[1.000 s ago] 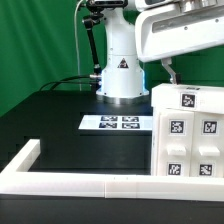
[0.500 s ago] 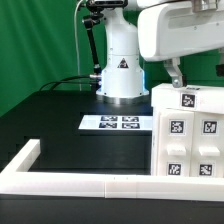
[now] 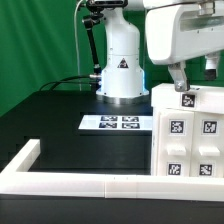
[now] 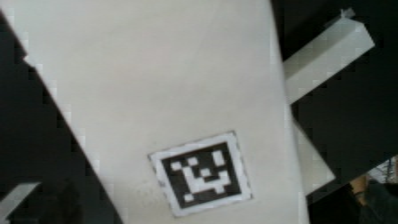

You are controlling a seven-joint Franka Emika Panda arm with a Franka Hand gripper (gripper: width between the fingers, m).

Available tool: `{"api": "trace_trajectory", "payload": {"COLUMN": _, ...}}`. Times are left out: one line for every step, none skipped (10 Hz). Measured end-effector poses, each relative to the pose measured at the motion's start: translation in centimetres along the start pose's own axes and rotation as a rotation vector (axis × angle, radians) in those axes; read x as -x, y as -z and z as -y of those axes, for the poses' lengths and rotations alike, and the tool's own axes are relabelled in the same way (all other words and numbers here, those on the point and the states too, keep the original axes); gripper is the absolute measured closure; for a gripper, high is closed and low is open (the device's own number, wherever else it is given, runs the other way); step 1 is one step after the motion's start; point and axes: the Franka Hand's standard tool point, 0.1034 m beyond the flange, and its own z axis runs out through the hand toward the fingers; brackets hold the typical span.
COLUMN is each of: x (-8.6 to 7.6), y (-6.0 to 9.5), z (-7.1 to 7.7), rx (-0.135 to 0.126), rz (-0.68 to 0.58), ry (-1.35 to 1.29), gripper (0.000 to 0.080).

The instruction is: Assemble cabinet

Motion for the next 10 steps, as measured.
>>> {"api": "trace_trajectory", "payload": {"x": 0.2, "y": -0.3, "z": -0.2, "rx": -0.006, "rz": 0.006, "ry": 0.037, "gripper": 0.0002}}
{"api": "trace_trajectory", "payload": {"x": 0.3, "y": -0.9, "z": -0.4, "rx": -0.01, "rz": 0.01, "ry": 0.039, "gripper": 0.0002}}
{"api": "trace_trajectory", "payload": {"x": 0.4, "y": -1.3, "z": -0.4, "rx": -0.013, "rz": 0.014, "ry": 0.034, "gripper": 0.0002}}
{"api": "trace_trajectory", "payload": {"x": 0.6, "y": -1.6, "z": -0.6, "rx": -0.016, "rz": 0.017, "ry": 0.031, "gripper": 0.0002}}
{"api": "trace_trajectory", "payload": {"x": 0.8, "y": -1.5, "z": -0.8, "rx": -0.015, "rz": 0.017, "ry": 0.026, "gripper": 0.0002}}
{"api": "trace_trajectory", "payload": {"x": 1.1, "y": -1.5, "z": -1.0, "rx": -0.014, "rz": 0.017, "ry": 0.019, "gripper": 0.0002}}
{"api": "trace_trajectory", "payload": {"x": 1.1, "y": -1.5, "z": -1.0, "rx": -0.015, "rz": 0.017, "ry": 0.011, "gripper": 0.0129}}
{"api": "trace_trajectory", "payload": {"x": 1.2, "y": -1.5, "z": -1.0, "rx": -0.014, "rz": 0.018, "ry": -0.009, "gripper": 0.0129}}
{"api": "trace_trajectory", "payload": {"x": 1.2, "y": -1.5, "z": -1.1, "rx": -0.014, "rz": 0.017, "ry": -0.011, "gripper": 0.0239}}
{"api": "trace_trajectory", "payload": {"x": 1.2, "y": -1.5, "z": -1.1, "rx": -0.014, "rz": 0.016, "ry": -0.028, "gripper": 0.0239}}
